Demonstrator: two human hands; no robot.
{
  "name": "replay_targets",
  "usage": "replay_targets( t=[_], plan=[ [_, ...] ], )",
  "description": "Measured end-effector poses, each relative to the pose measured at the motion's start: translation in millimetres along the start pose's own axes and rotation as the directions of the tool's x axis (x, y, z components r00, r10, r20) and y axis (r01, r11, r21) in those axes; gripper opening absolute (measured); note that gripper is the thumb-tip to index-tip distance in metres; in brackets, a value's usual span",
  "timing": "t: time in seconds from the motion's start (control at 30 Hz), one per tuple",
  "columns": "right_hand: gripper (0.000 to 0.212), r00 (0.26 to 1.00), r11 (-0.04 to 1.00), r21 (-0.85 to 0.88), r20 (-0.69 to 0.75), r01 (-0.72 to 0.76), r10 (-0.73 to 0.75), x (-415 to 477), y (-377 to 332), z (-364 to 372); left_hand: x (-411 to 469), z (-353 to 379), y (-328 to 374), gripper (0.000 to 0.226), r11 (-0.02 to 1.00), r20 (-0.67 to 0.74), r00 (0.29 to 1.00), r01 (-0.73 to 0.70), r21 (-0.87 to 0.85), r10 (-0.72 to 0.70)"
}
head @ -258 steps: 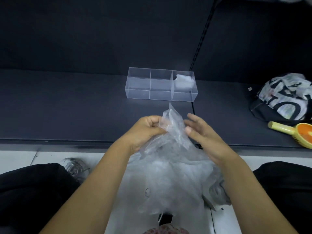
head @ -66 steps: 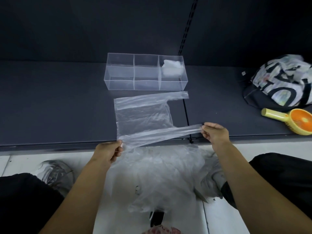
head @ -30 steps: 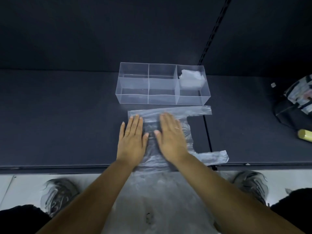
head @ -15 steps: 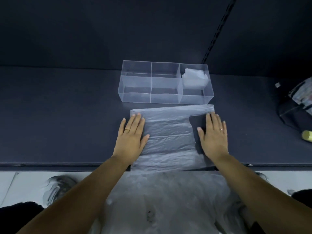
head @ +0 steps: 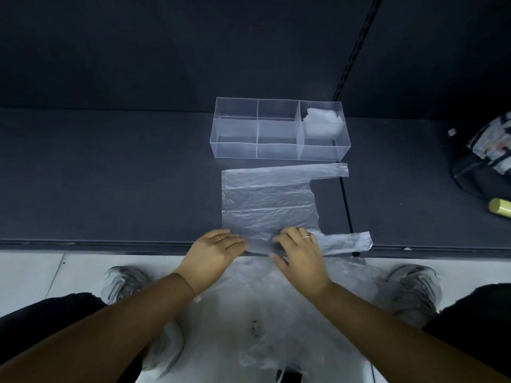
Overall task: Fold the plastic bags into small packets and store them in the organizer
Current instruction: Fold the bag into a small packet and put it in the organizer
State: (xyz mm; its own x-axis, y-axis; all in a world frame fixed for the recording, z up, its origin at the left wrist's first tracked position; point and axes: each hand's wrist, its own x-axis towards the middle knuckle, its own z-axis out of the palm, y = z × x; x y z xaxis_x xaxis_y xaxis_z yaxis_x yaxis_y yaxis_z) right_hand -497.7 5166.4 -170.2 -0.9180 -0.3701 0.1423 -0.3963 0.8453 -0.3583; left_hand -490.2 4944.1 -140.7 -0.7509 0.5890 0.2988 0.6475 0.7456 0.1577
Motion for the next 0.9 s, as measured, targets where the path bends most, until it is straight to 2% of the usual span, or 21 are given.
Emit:
replay_targets(
  t=[0.1,0.17,0.23,0.3,0.37,0.5,0.67,0.8,0.9],
  plan=[
    [0.007,0.999,0.998,0.049,0.024,-0.035,0.034,1.4,9.7,-19.3,13.7,-21.9,-4.7,0.011,0.991,0.103,0.987,0.129,-0.044,-0.124],
    [0.002,0.987,0.982,0.129,0.104,-0.134,0.121,4.8,26.0,-35.4,20.0,-33.0,-14.1,0.010,0.935,0.217,0.927,0.336,-0.111,-0.307],
    [0.006,0.937,0.922,0.240,0.250,-0.304,0.244,9.5,46.3,-54.5,24.8,-42.6,-28.1,0.011,0.784,0.342,0.809,0.568,-0.248,-0.478],
    [0.011,0.883,0.838,0.347,0.366,-0.422,0.293,14.7,69.3,-75.6,30.1,-51.2,-43.1,0.008,0.591,0.445,0.707,0.705,-0.392,-0.549],
    [0.016,0.856,0.756,0.442,0.420,-0.483,0.302,20.6,90.9,-96.2,34.3,-56.9,-57.6,0.010,0.443,0.505,0.640,0.767,-0.463,-0.580],
    [0.024,0.809,0.594,0.551,0.444,-0.585,0.385,35.2,121.4,-118.1,38.0,-57.8,-83.6,0.010,0.274,0.558,0.528,0.835,-0.476,-0.639],
    [0.025,0.779,0.514,0.599,0.356,-0.614,0.516,65.3,134.0,-101.8,52.8,-42.2,-105.8,0.005,0.237,0.528,0.477,0.856,-0.459,-0.702],
    [0.027,0.724,0.561,0.504,0.212,-0.657,0.657,93.2,137.4,-78.9,71.1,-23.2,-125.3,0.013,0.230,0.464,0.457,0.854,-0.466,-0.759],
    [0.028,0.692,0.582,0.419,0.180,-0.697,0.699,104.6,140.6,-64.3,77.9,-5.3,-136.7,0.018,0.244,0.411,0.443,0.859,-0.451,-0.797]
  ],
)
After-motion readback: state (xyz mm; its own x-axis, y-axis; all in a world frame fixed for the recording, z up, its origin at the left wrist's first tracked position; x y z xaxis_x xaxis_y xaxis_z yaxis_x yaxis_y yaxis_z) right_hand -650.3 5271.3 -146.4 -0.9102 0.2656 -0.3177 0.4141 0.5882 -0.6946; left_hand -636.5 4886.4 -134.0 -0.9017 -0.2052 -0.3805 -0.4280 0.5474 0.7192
